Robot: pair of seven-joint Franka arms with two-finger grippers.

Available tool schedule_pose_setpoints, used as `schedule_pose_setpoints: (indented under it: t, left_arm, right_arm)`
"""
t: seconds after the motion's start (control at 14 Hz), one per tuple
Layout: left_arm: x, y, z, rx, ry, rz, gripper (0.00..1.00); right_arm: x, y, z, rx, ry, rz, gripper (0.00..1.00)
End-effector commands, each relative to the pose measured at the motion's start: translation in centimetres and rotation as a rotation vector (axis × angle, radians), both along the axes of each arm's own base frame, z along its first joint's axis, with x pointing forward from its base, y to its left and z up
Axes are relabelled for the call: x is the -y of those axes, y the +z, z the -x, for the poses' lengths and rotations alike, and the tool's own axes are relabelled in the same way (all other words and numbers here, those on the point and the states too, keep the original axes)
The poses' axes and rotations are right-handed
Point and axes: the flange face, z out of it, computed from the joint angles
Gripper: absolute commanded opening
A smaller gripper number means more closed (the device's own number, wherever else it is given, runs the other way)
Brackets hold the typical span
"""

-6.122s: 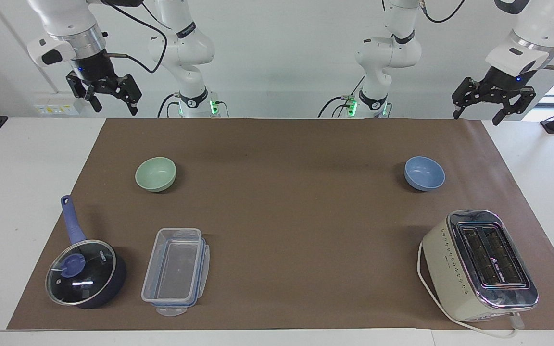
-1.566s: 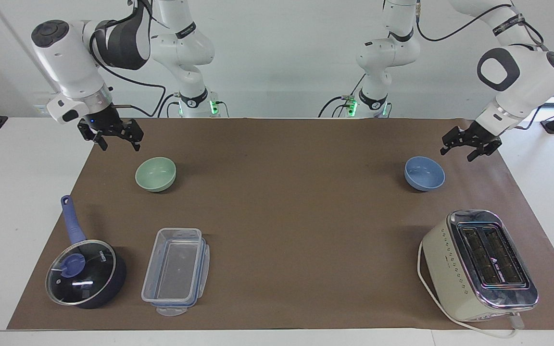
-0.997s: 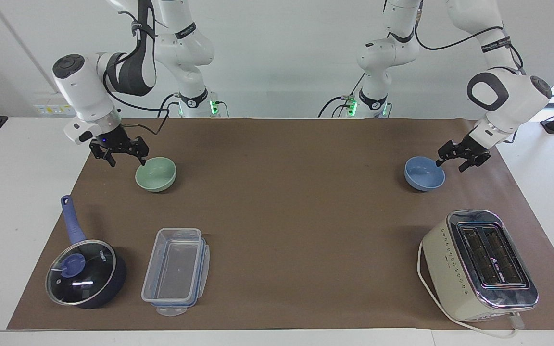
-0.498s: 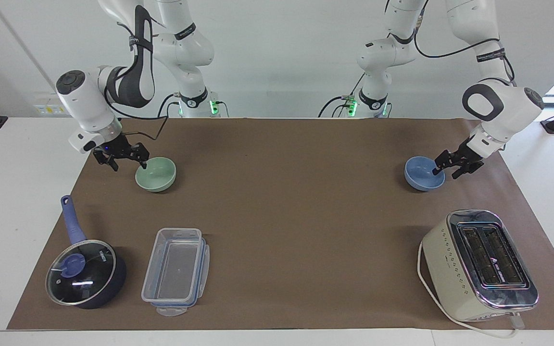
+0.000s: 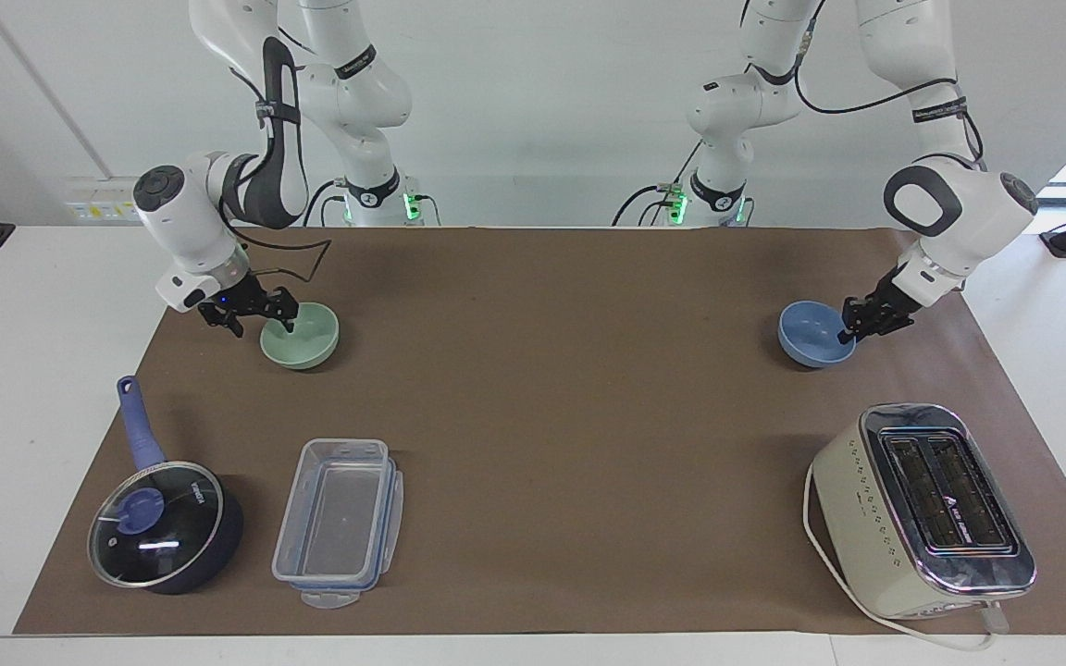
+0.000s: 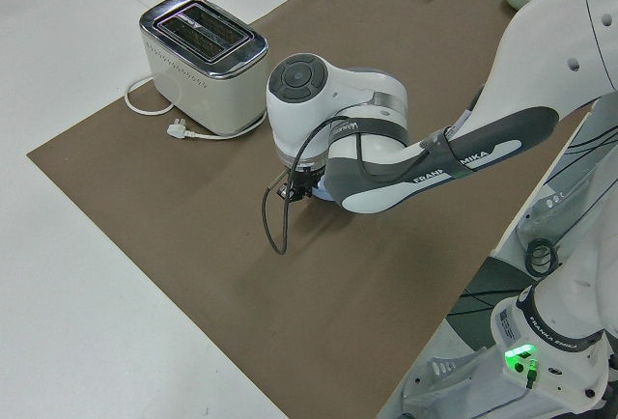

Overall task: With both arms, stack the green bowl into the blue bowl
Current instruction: 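Grip the blue bowl rim with the left gripper and slide it toward the center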

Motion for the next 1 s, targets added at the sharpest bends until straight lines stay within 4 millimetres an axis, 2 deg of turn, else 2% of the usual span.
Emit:
schedule_pose_setpoints:
  t: [0.0,0.07,0.43,0.64,0.85,0.93]
  left_arm:
    - [0.6,1.0,0.5,0.012,-0.021,0.024,0.00]
    - [1.1,1.7,0.5,0.023,-0.030,0.024,0.00]
    - [6.2,6.1,0.4,0.060,-0.081,0.034,0.00]
    - [11.8,7.8,0.0,0.056,-0.073,0.037,0.00]
    - [17.9,7.7,-0.2,0.022,-0.045,0.027,0.00]
    - [20.5,7.9,-0.1,0.022,-0.036,0.012,0.00]
  right_arm:
    - [0.3,0.1,0.5,0.025,0.021,-0.012,0.21]
    - [0.3,0.1,0.5,0.026,0.011,-0.012,0.00]
    - [0.2,0.0,-0.4,0.046,0.017,-0.003,0.00]
    - [0.6,1.4,-1.3,0.060,0.027,0.000,0.00]
    - [0.7,3.4,-2.0,0.042,0.044,-0.009,0.00]
    - [0.7,4.6,-2.2,0.042,0.049,-0.012,0.00]
